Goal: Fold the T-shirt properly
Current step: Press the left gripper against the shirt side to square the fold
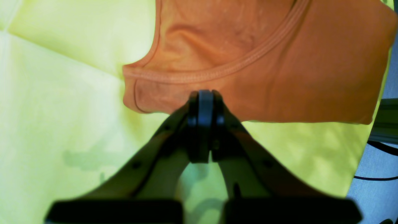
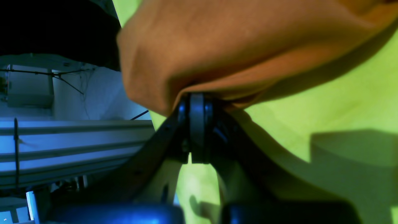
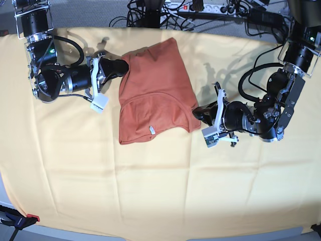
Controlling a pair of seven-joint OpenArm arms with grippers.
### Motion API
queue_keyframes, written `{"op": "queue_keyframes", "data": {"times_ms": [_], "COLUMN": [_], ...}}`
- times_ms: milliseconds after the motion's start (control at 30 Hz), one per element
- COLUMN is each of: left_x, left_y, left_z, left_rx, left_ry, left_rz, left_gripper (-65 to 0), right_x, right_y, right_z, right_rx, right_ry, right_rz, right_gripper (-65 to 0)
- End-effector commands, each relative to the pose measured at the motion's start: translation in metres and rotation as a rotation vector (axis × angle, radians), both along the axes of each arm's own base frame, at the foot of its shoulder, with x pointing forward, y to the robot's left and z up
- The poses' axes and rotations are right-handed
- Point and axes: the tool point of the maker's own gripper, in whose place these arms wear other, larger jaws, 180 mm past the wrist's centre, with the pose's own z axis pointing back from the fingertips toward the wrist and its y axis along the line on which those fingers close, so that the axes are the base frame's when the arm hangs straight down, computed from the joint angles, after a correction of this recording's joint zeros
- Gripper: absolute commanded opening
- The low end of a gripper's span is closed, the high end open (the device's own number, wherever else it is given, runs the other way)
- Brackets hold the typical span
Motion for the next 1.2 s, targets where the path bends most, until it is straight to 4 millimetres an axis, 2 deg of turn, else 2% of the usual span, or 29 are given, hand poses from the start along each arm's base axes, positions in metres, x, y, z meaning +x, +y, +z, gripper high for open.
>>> {"op": "queue_keyframes", "data": {"times_ms": [0,367,533,667,767,833,900,967,1067,1167], "left_x": [0.009,0.008,0.004,-0.002,0.007,0.016,0.024,0.020,-0.003,-0.020], "left_y": [-0.001,-0.001,-0.004,0.001,0.014,0.031,0.050,0.060,0.050,0.029], "left_z": [0.016,0.015,0.016,0.004,-0.010,-0.019,-0.029,-0.041,-0.061,-0.072], "left_rx": [-0.025,-0.026,-0.045,-0.011,0.049,0.126,0.203,0.240,0.214,0.165], "left_ry": [-0.043,-0.035,-0.018,0.010,0.030,0.010,-0.012,-0.003,0.068,0.119], "left_rz": [-0.002,-0.003,-0.006,0.009,0.146,0.247,0.356,0.415,0.420,0.392], "left_gripper": [-65.0,-65.0,-65.0,-65.0,-65.0,-65.0,-65.0,-65.0,-65.0,-65.0], "right_x": [0.009,-0.007,0.000,0.023,0.047,0.063,0.079,0.093,0.108,0.113], "right_y": [0.001,-0.037,-0.052,-0.063,-0.077,-0.088,-0.108,-0.129,-0.154,-0.167], "right_z": [0.015,0.000,0.002,0.017,0.035,0.050,0.056,0.062,0.074,0.081], "right_rx": [0.033,-0.074,-0.114,-0.116,-0.112,-0.106,-0.165,-0.213,-0.245,-0.250], "right_ry": [-0.041,0.005,-0.012,-0.075,-0.144,-0.197,-0.250,-0.303,-0.368,-0.394], "right_rz": [-0.004,-0.005,-0.012,-0.061,-0.127,-0.178,-0.235,-0.312,-0.415,-0.463], "right_gripper": [-65.0,-65.0,-65.0,-65.0,-65.0,-65.0,-65.0,-65.0,-65.0,-65.0]}}
